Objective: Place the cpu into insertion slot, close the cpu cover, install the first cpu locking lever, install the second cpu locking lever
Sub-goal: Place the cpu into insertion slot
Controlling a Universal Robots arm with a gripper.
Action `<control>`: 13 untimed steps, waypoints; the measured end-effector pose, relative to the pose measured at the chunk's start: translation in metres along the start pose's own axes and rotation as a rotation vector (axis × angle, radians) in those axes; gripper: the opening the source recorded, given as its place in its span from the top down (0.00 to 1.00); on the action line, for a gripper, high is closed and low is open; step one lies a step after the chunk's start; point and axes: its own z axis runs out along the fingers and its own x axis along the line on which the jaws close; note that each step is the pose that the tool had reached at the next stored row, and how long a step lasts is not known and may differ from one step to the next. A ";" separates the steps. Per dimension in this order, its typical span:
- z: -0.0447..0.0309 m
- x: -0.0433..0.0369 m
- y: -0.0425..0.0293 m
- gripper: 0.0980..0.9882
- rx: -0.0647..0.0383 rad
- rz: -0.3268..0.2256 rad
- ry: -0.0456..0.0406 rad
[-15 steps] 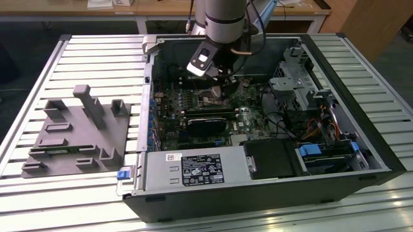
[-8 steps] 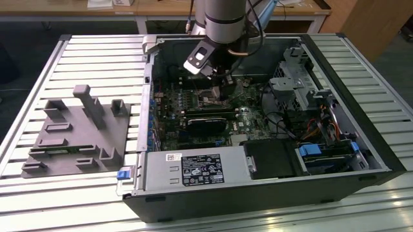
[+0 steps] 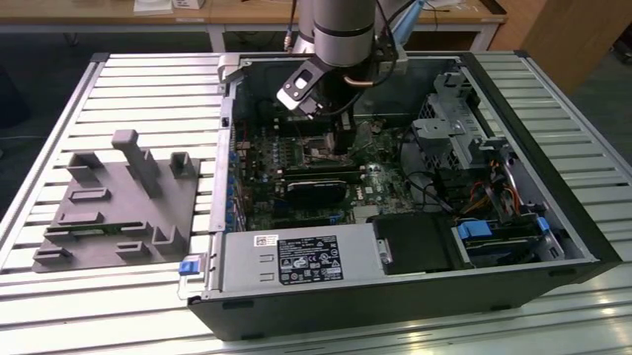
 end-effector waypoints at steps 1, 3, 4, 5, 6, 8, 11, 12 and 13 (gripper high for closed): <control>0.0002 0.0000 0.0000 0.50 0.000 0.000 0.0000; 0.0011 0.0001 -0.0002 0.50 -0.001 0.000 0.0003; 0.0015 0.0000 -0.0006 0.50 -0.001 0.000 0.0001; 0.0019 0.0000 -0.0012 0.50 -0.002 0.000 0.0001; 0.0024 0.0000 -0.0019 0.50 -0.003 0.000 0.0001; 0.0036 0.0004 -0.0044 0.50 -0.005 0.000 0.0002; 0.0059 0.0023 -0.0084 0.50 -0.008 -0.001 0.0003; 0.0069 0.0029 -0.0094 0.50 -0.009 -0.001 0.0004; 0.0080 0.0034 -0.0103 0.50 -0.010 -0.002 0.0006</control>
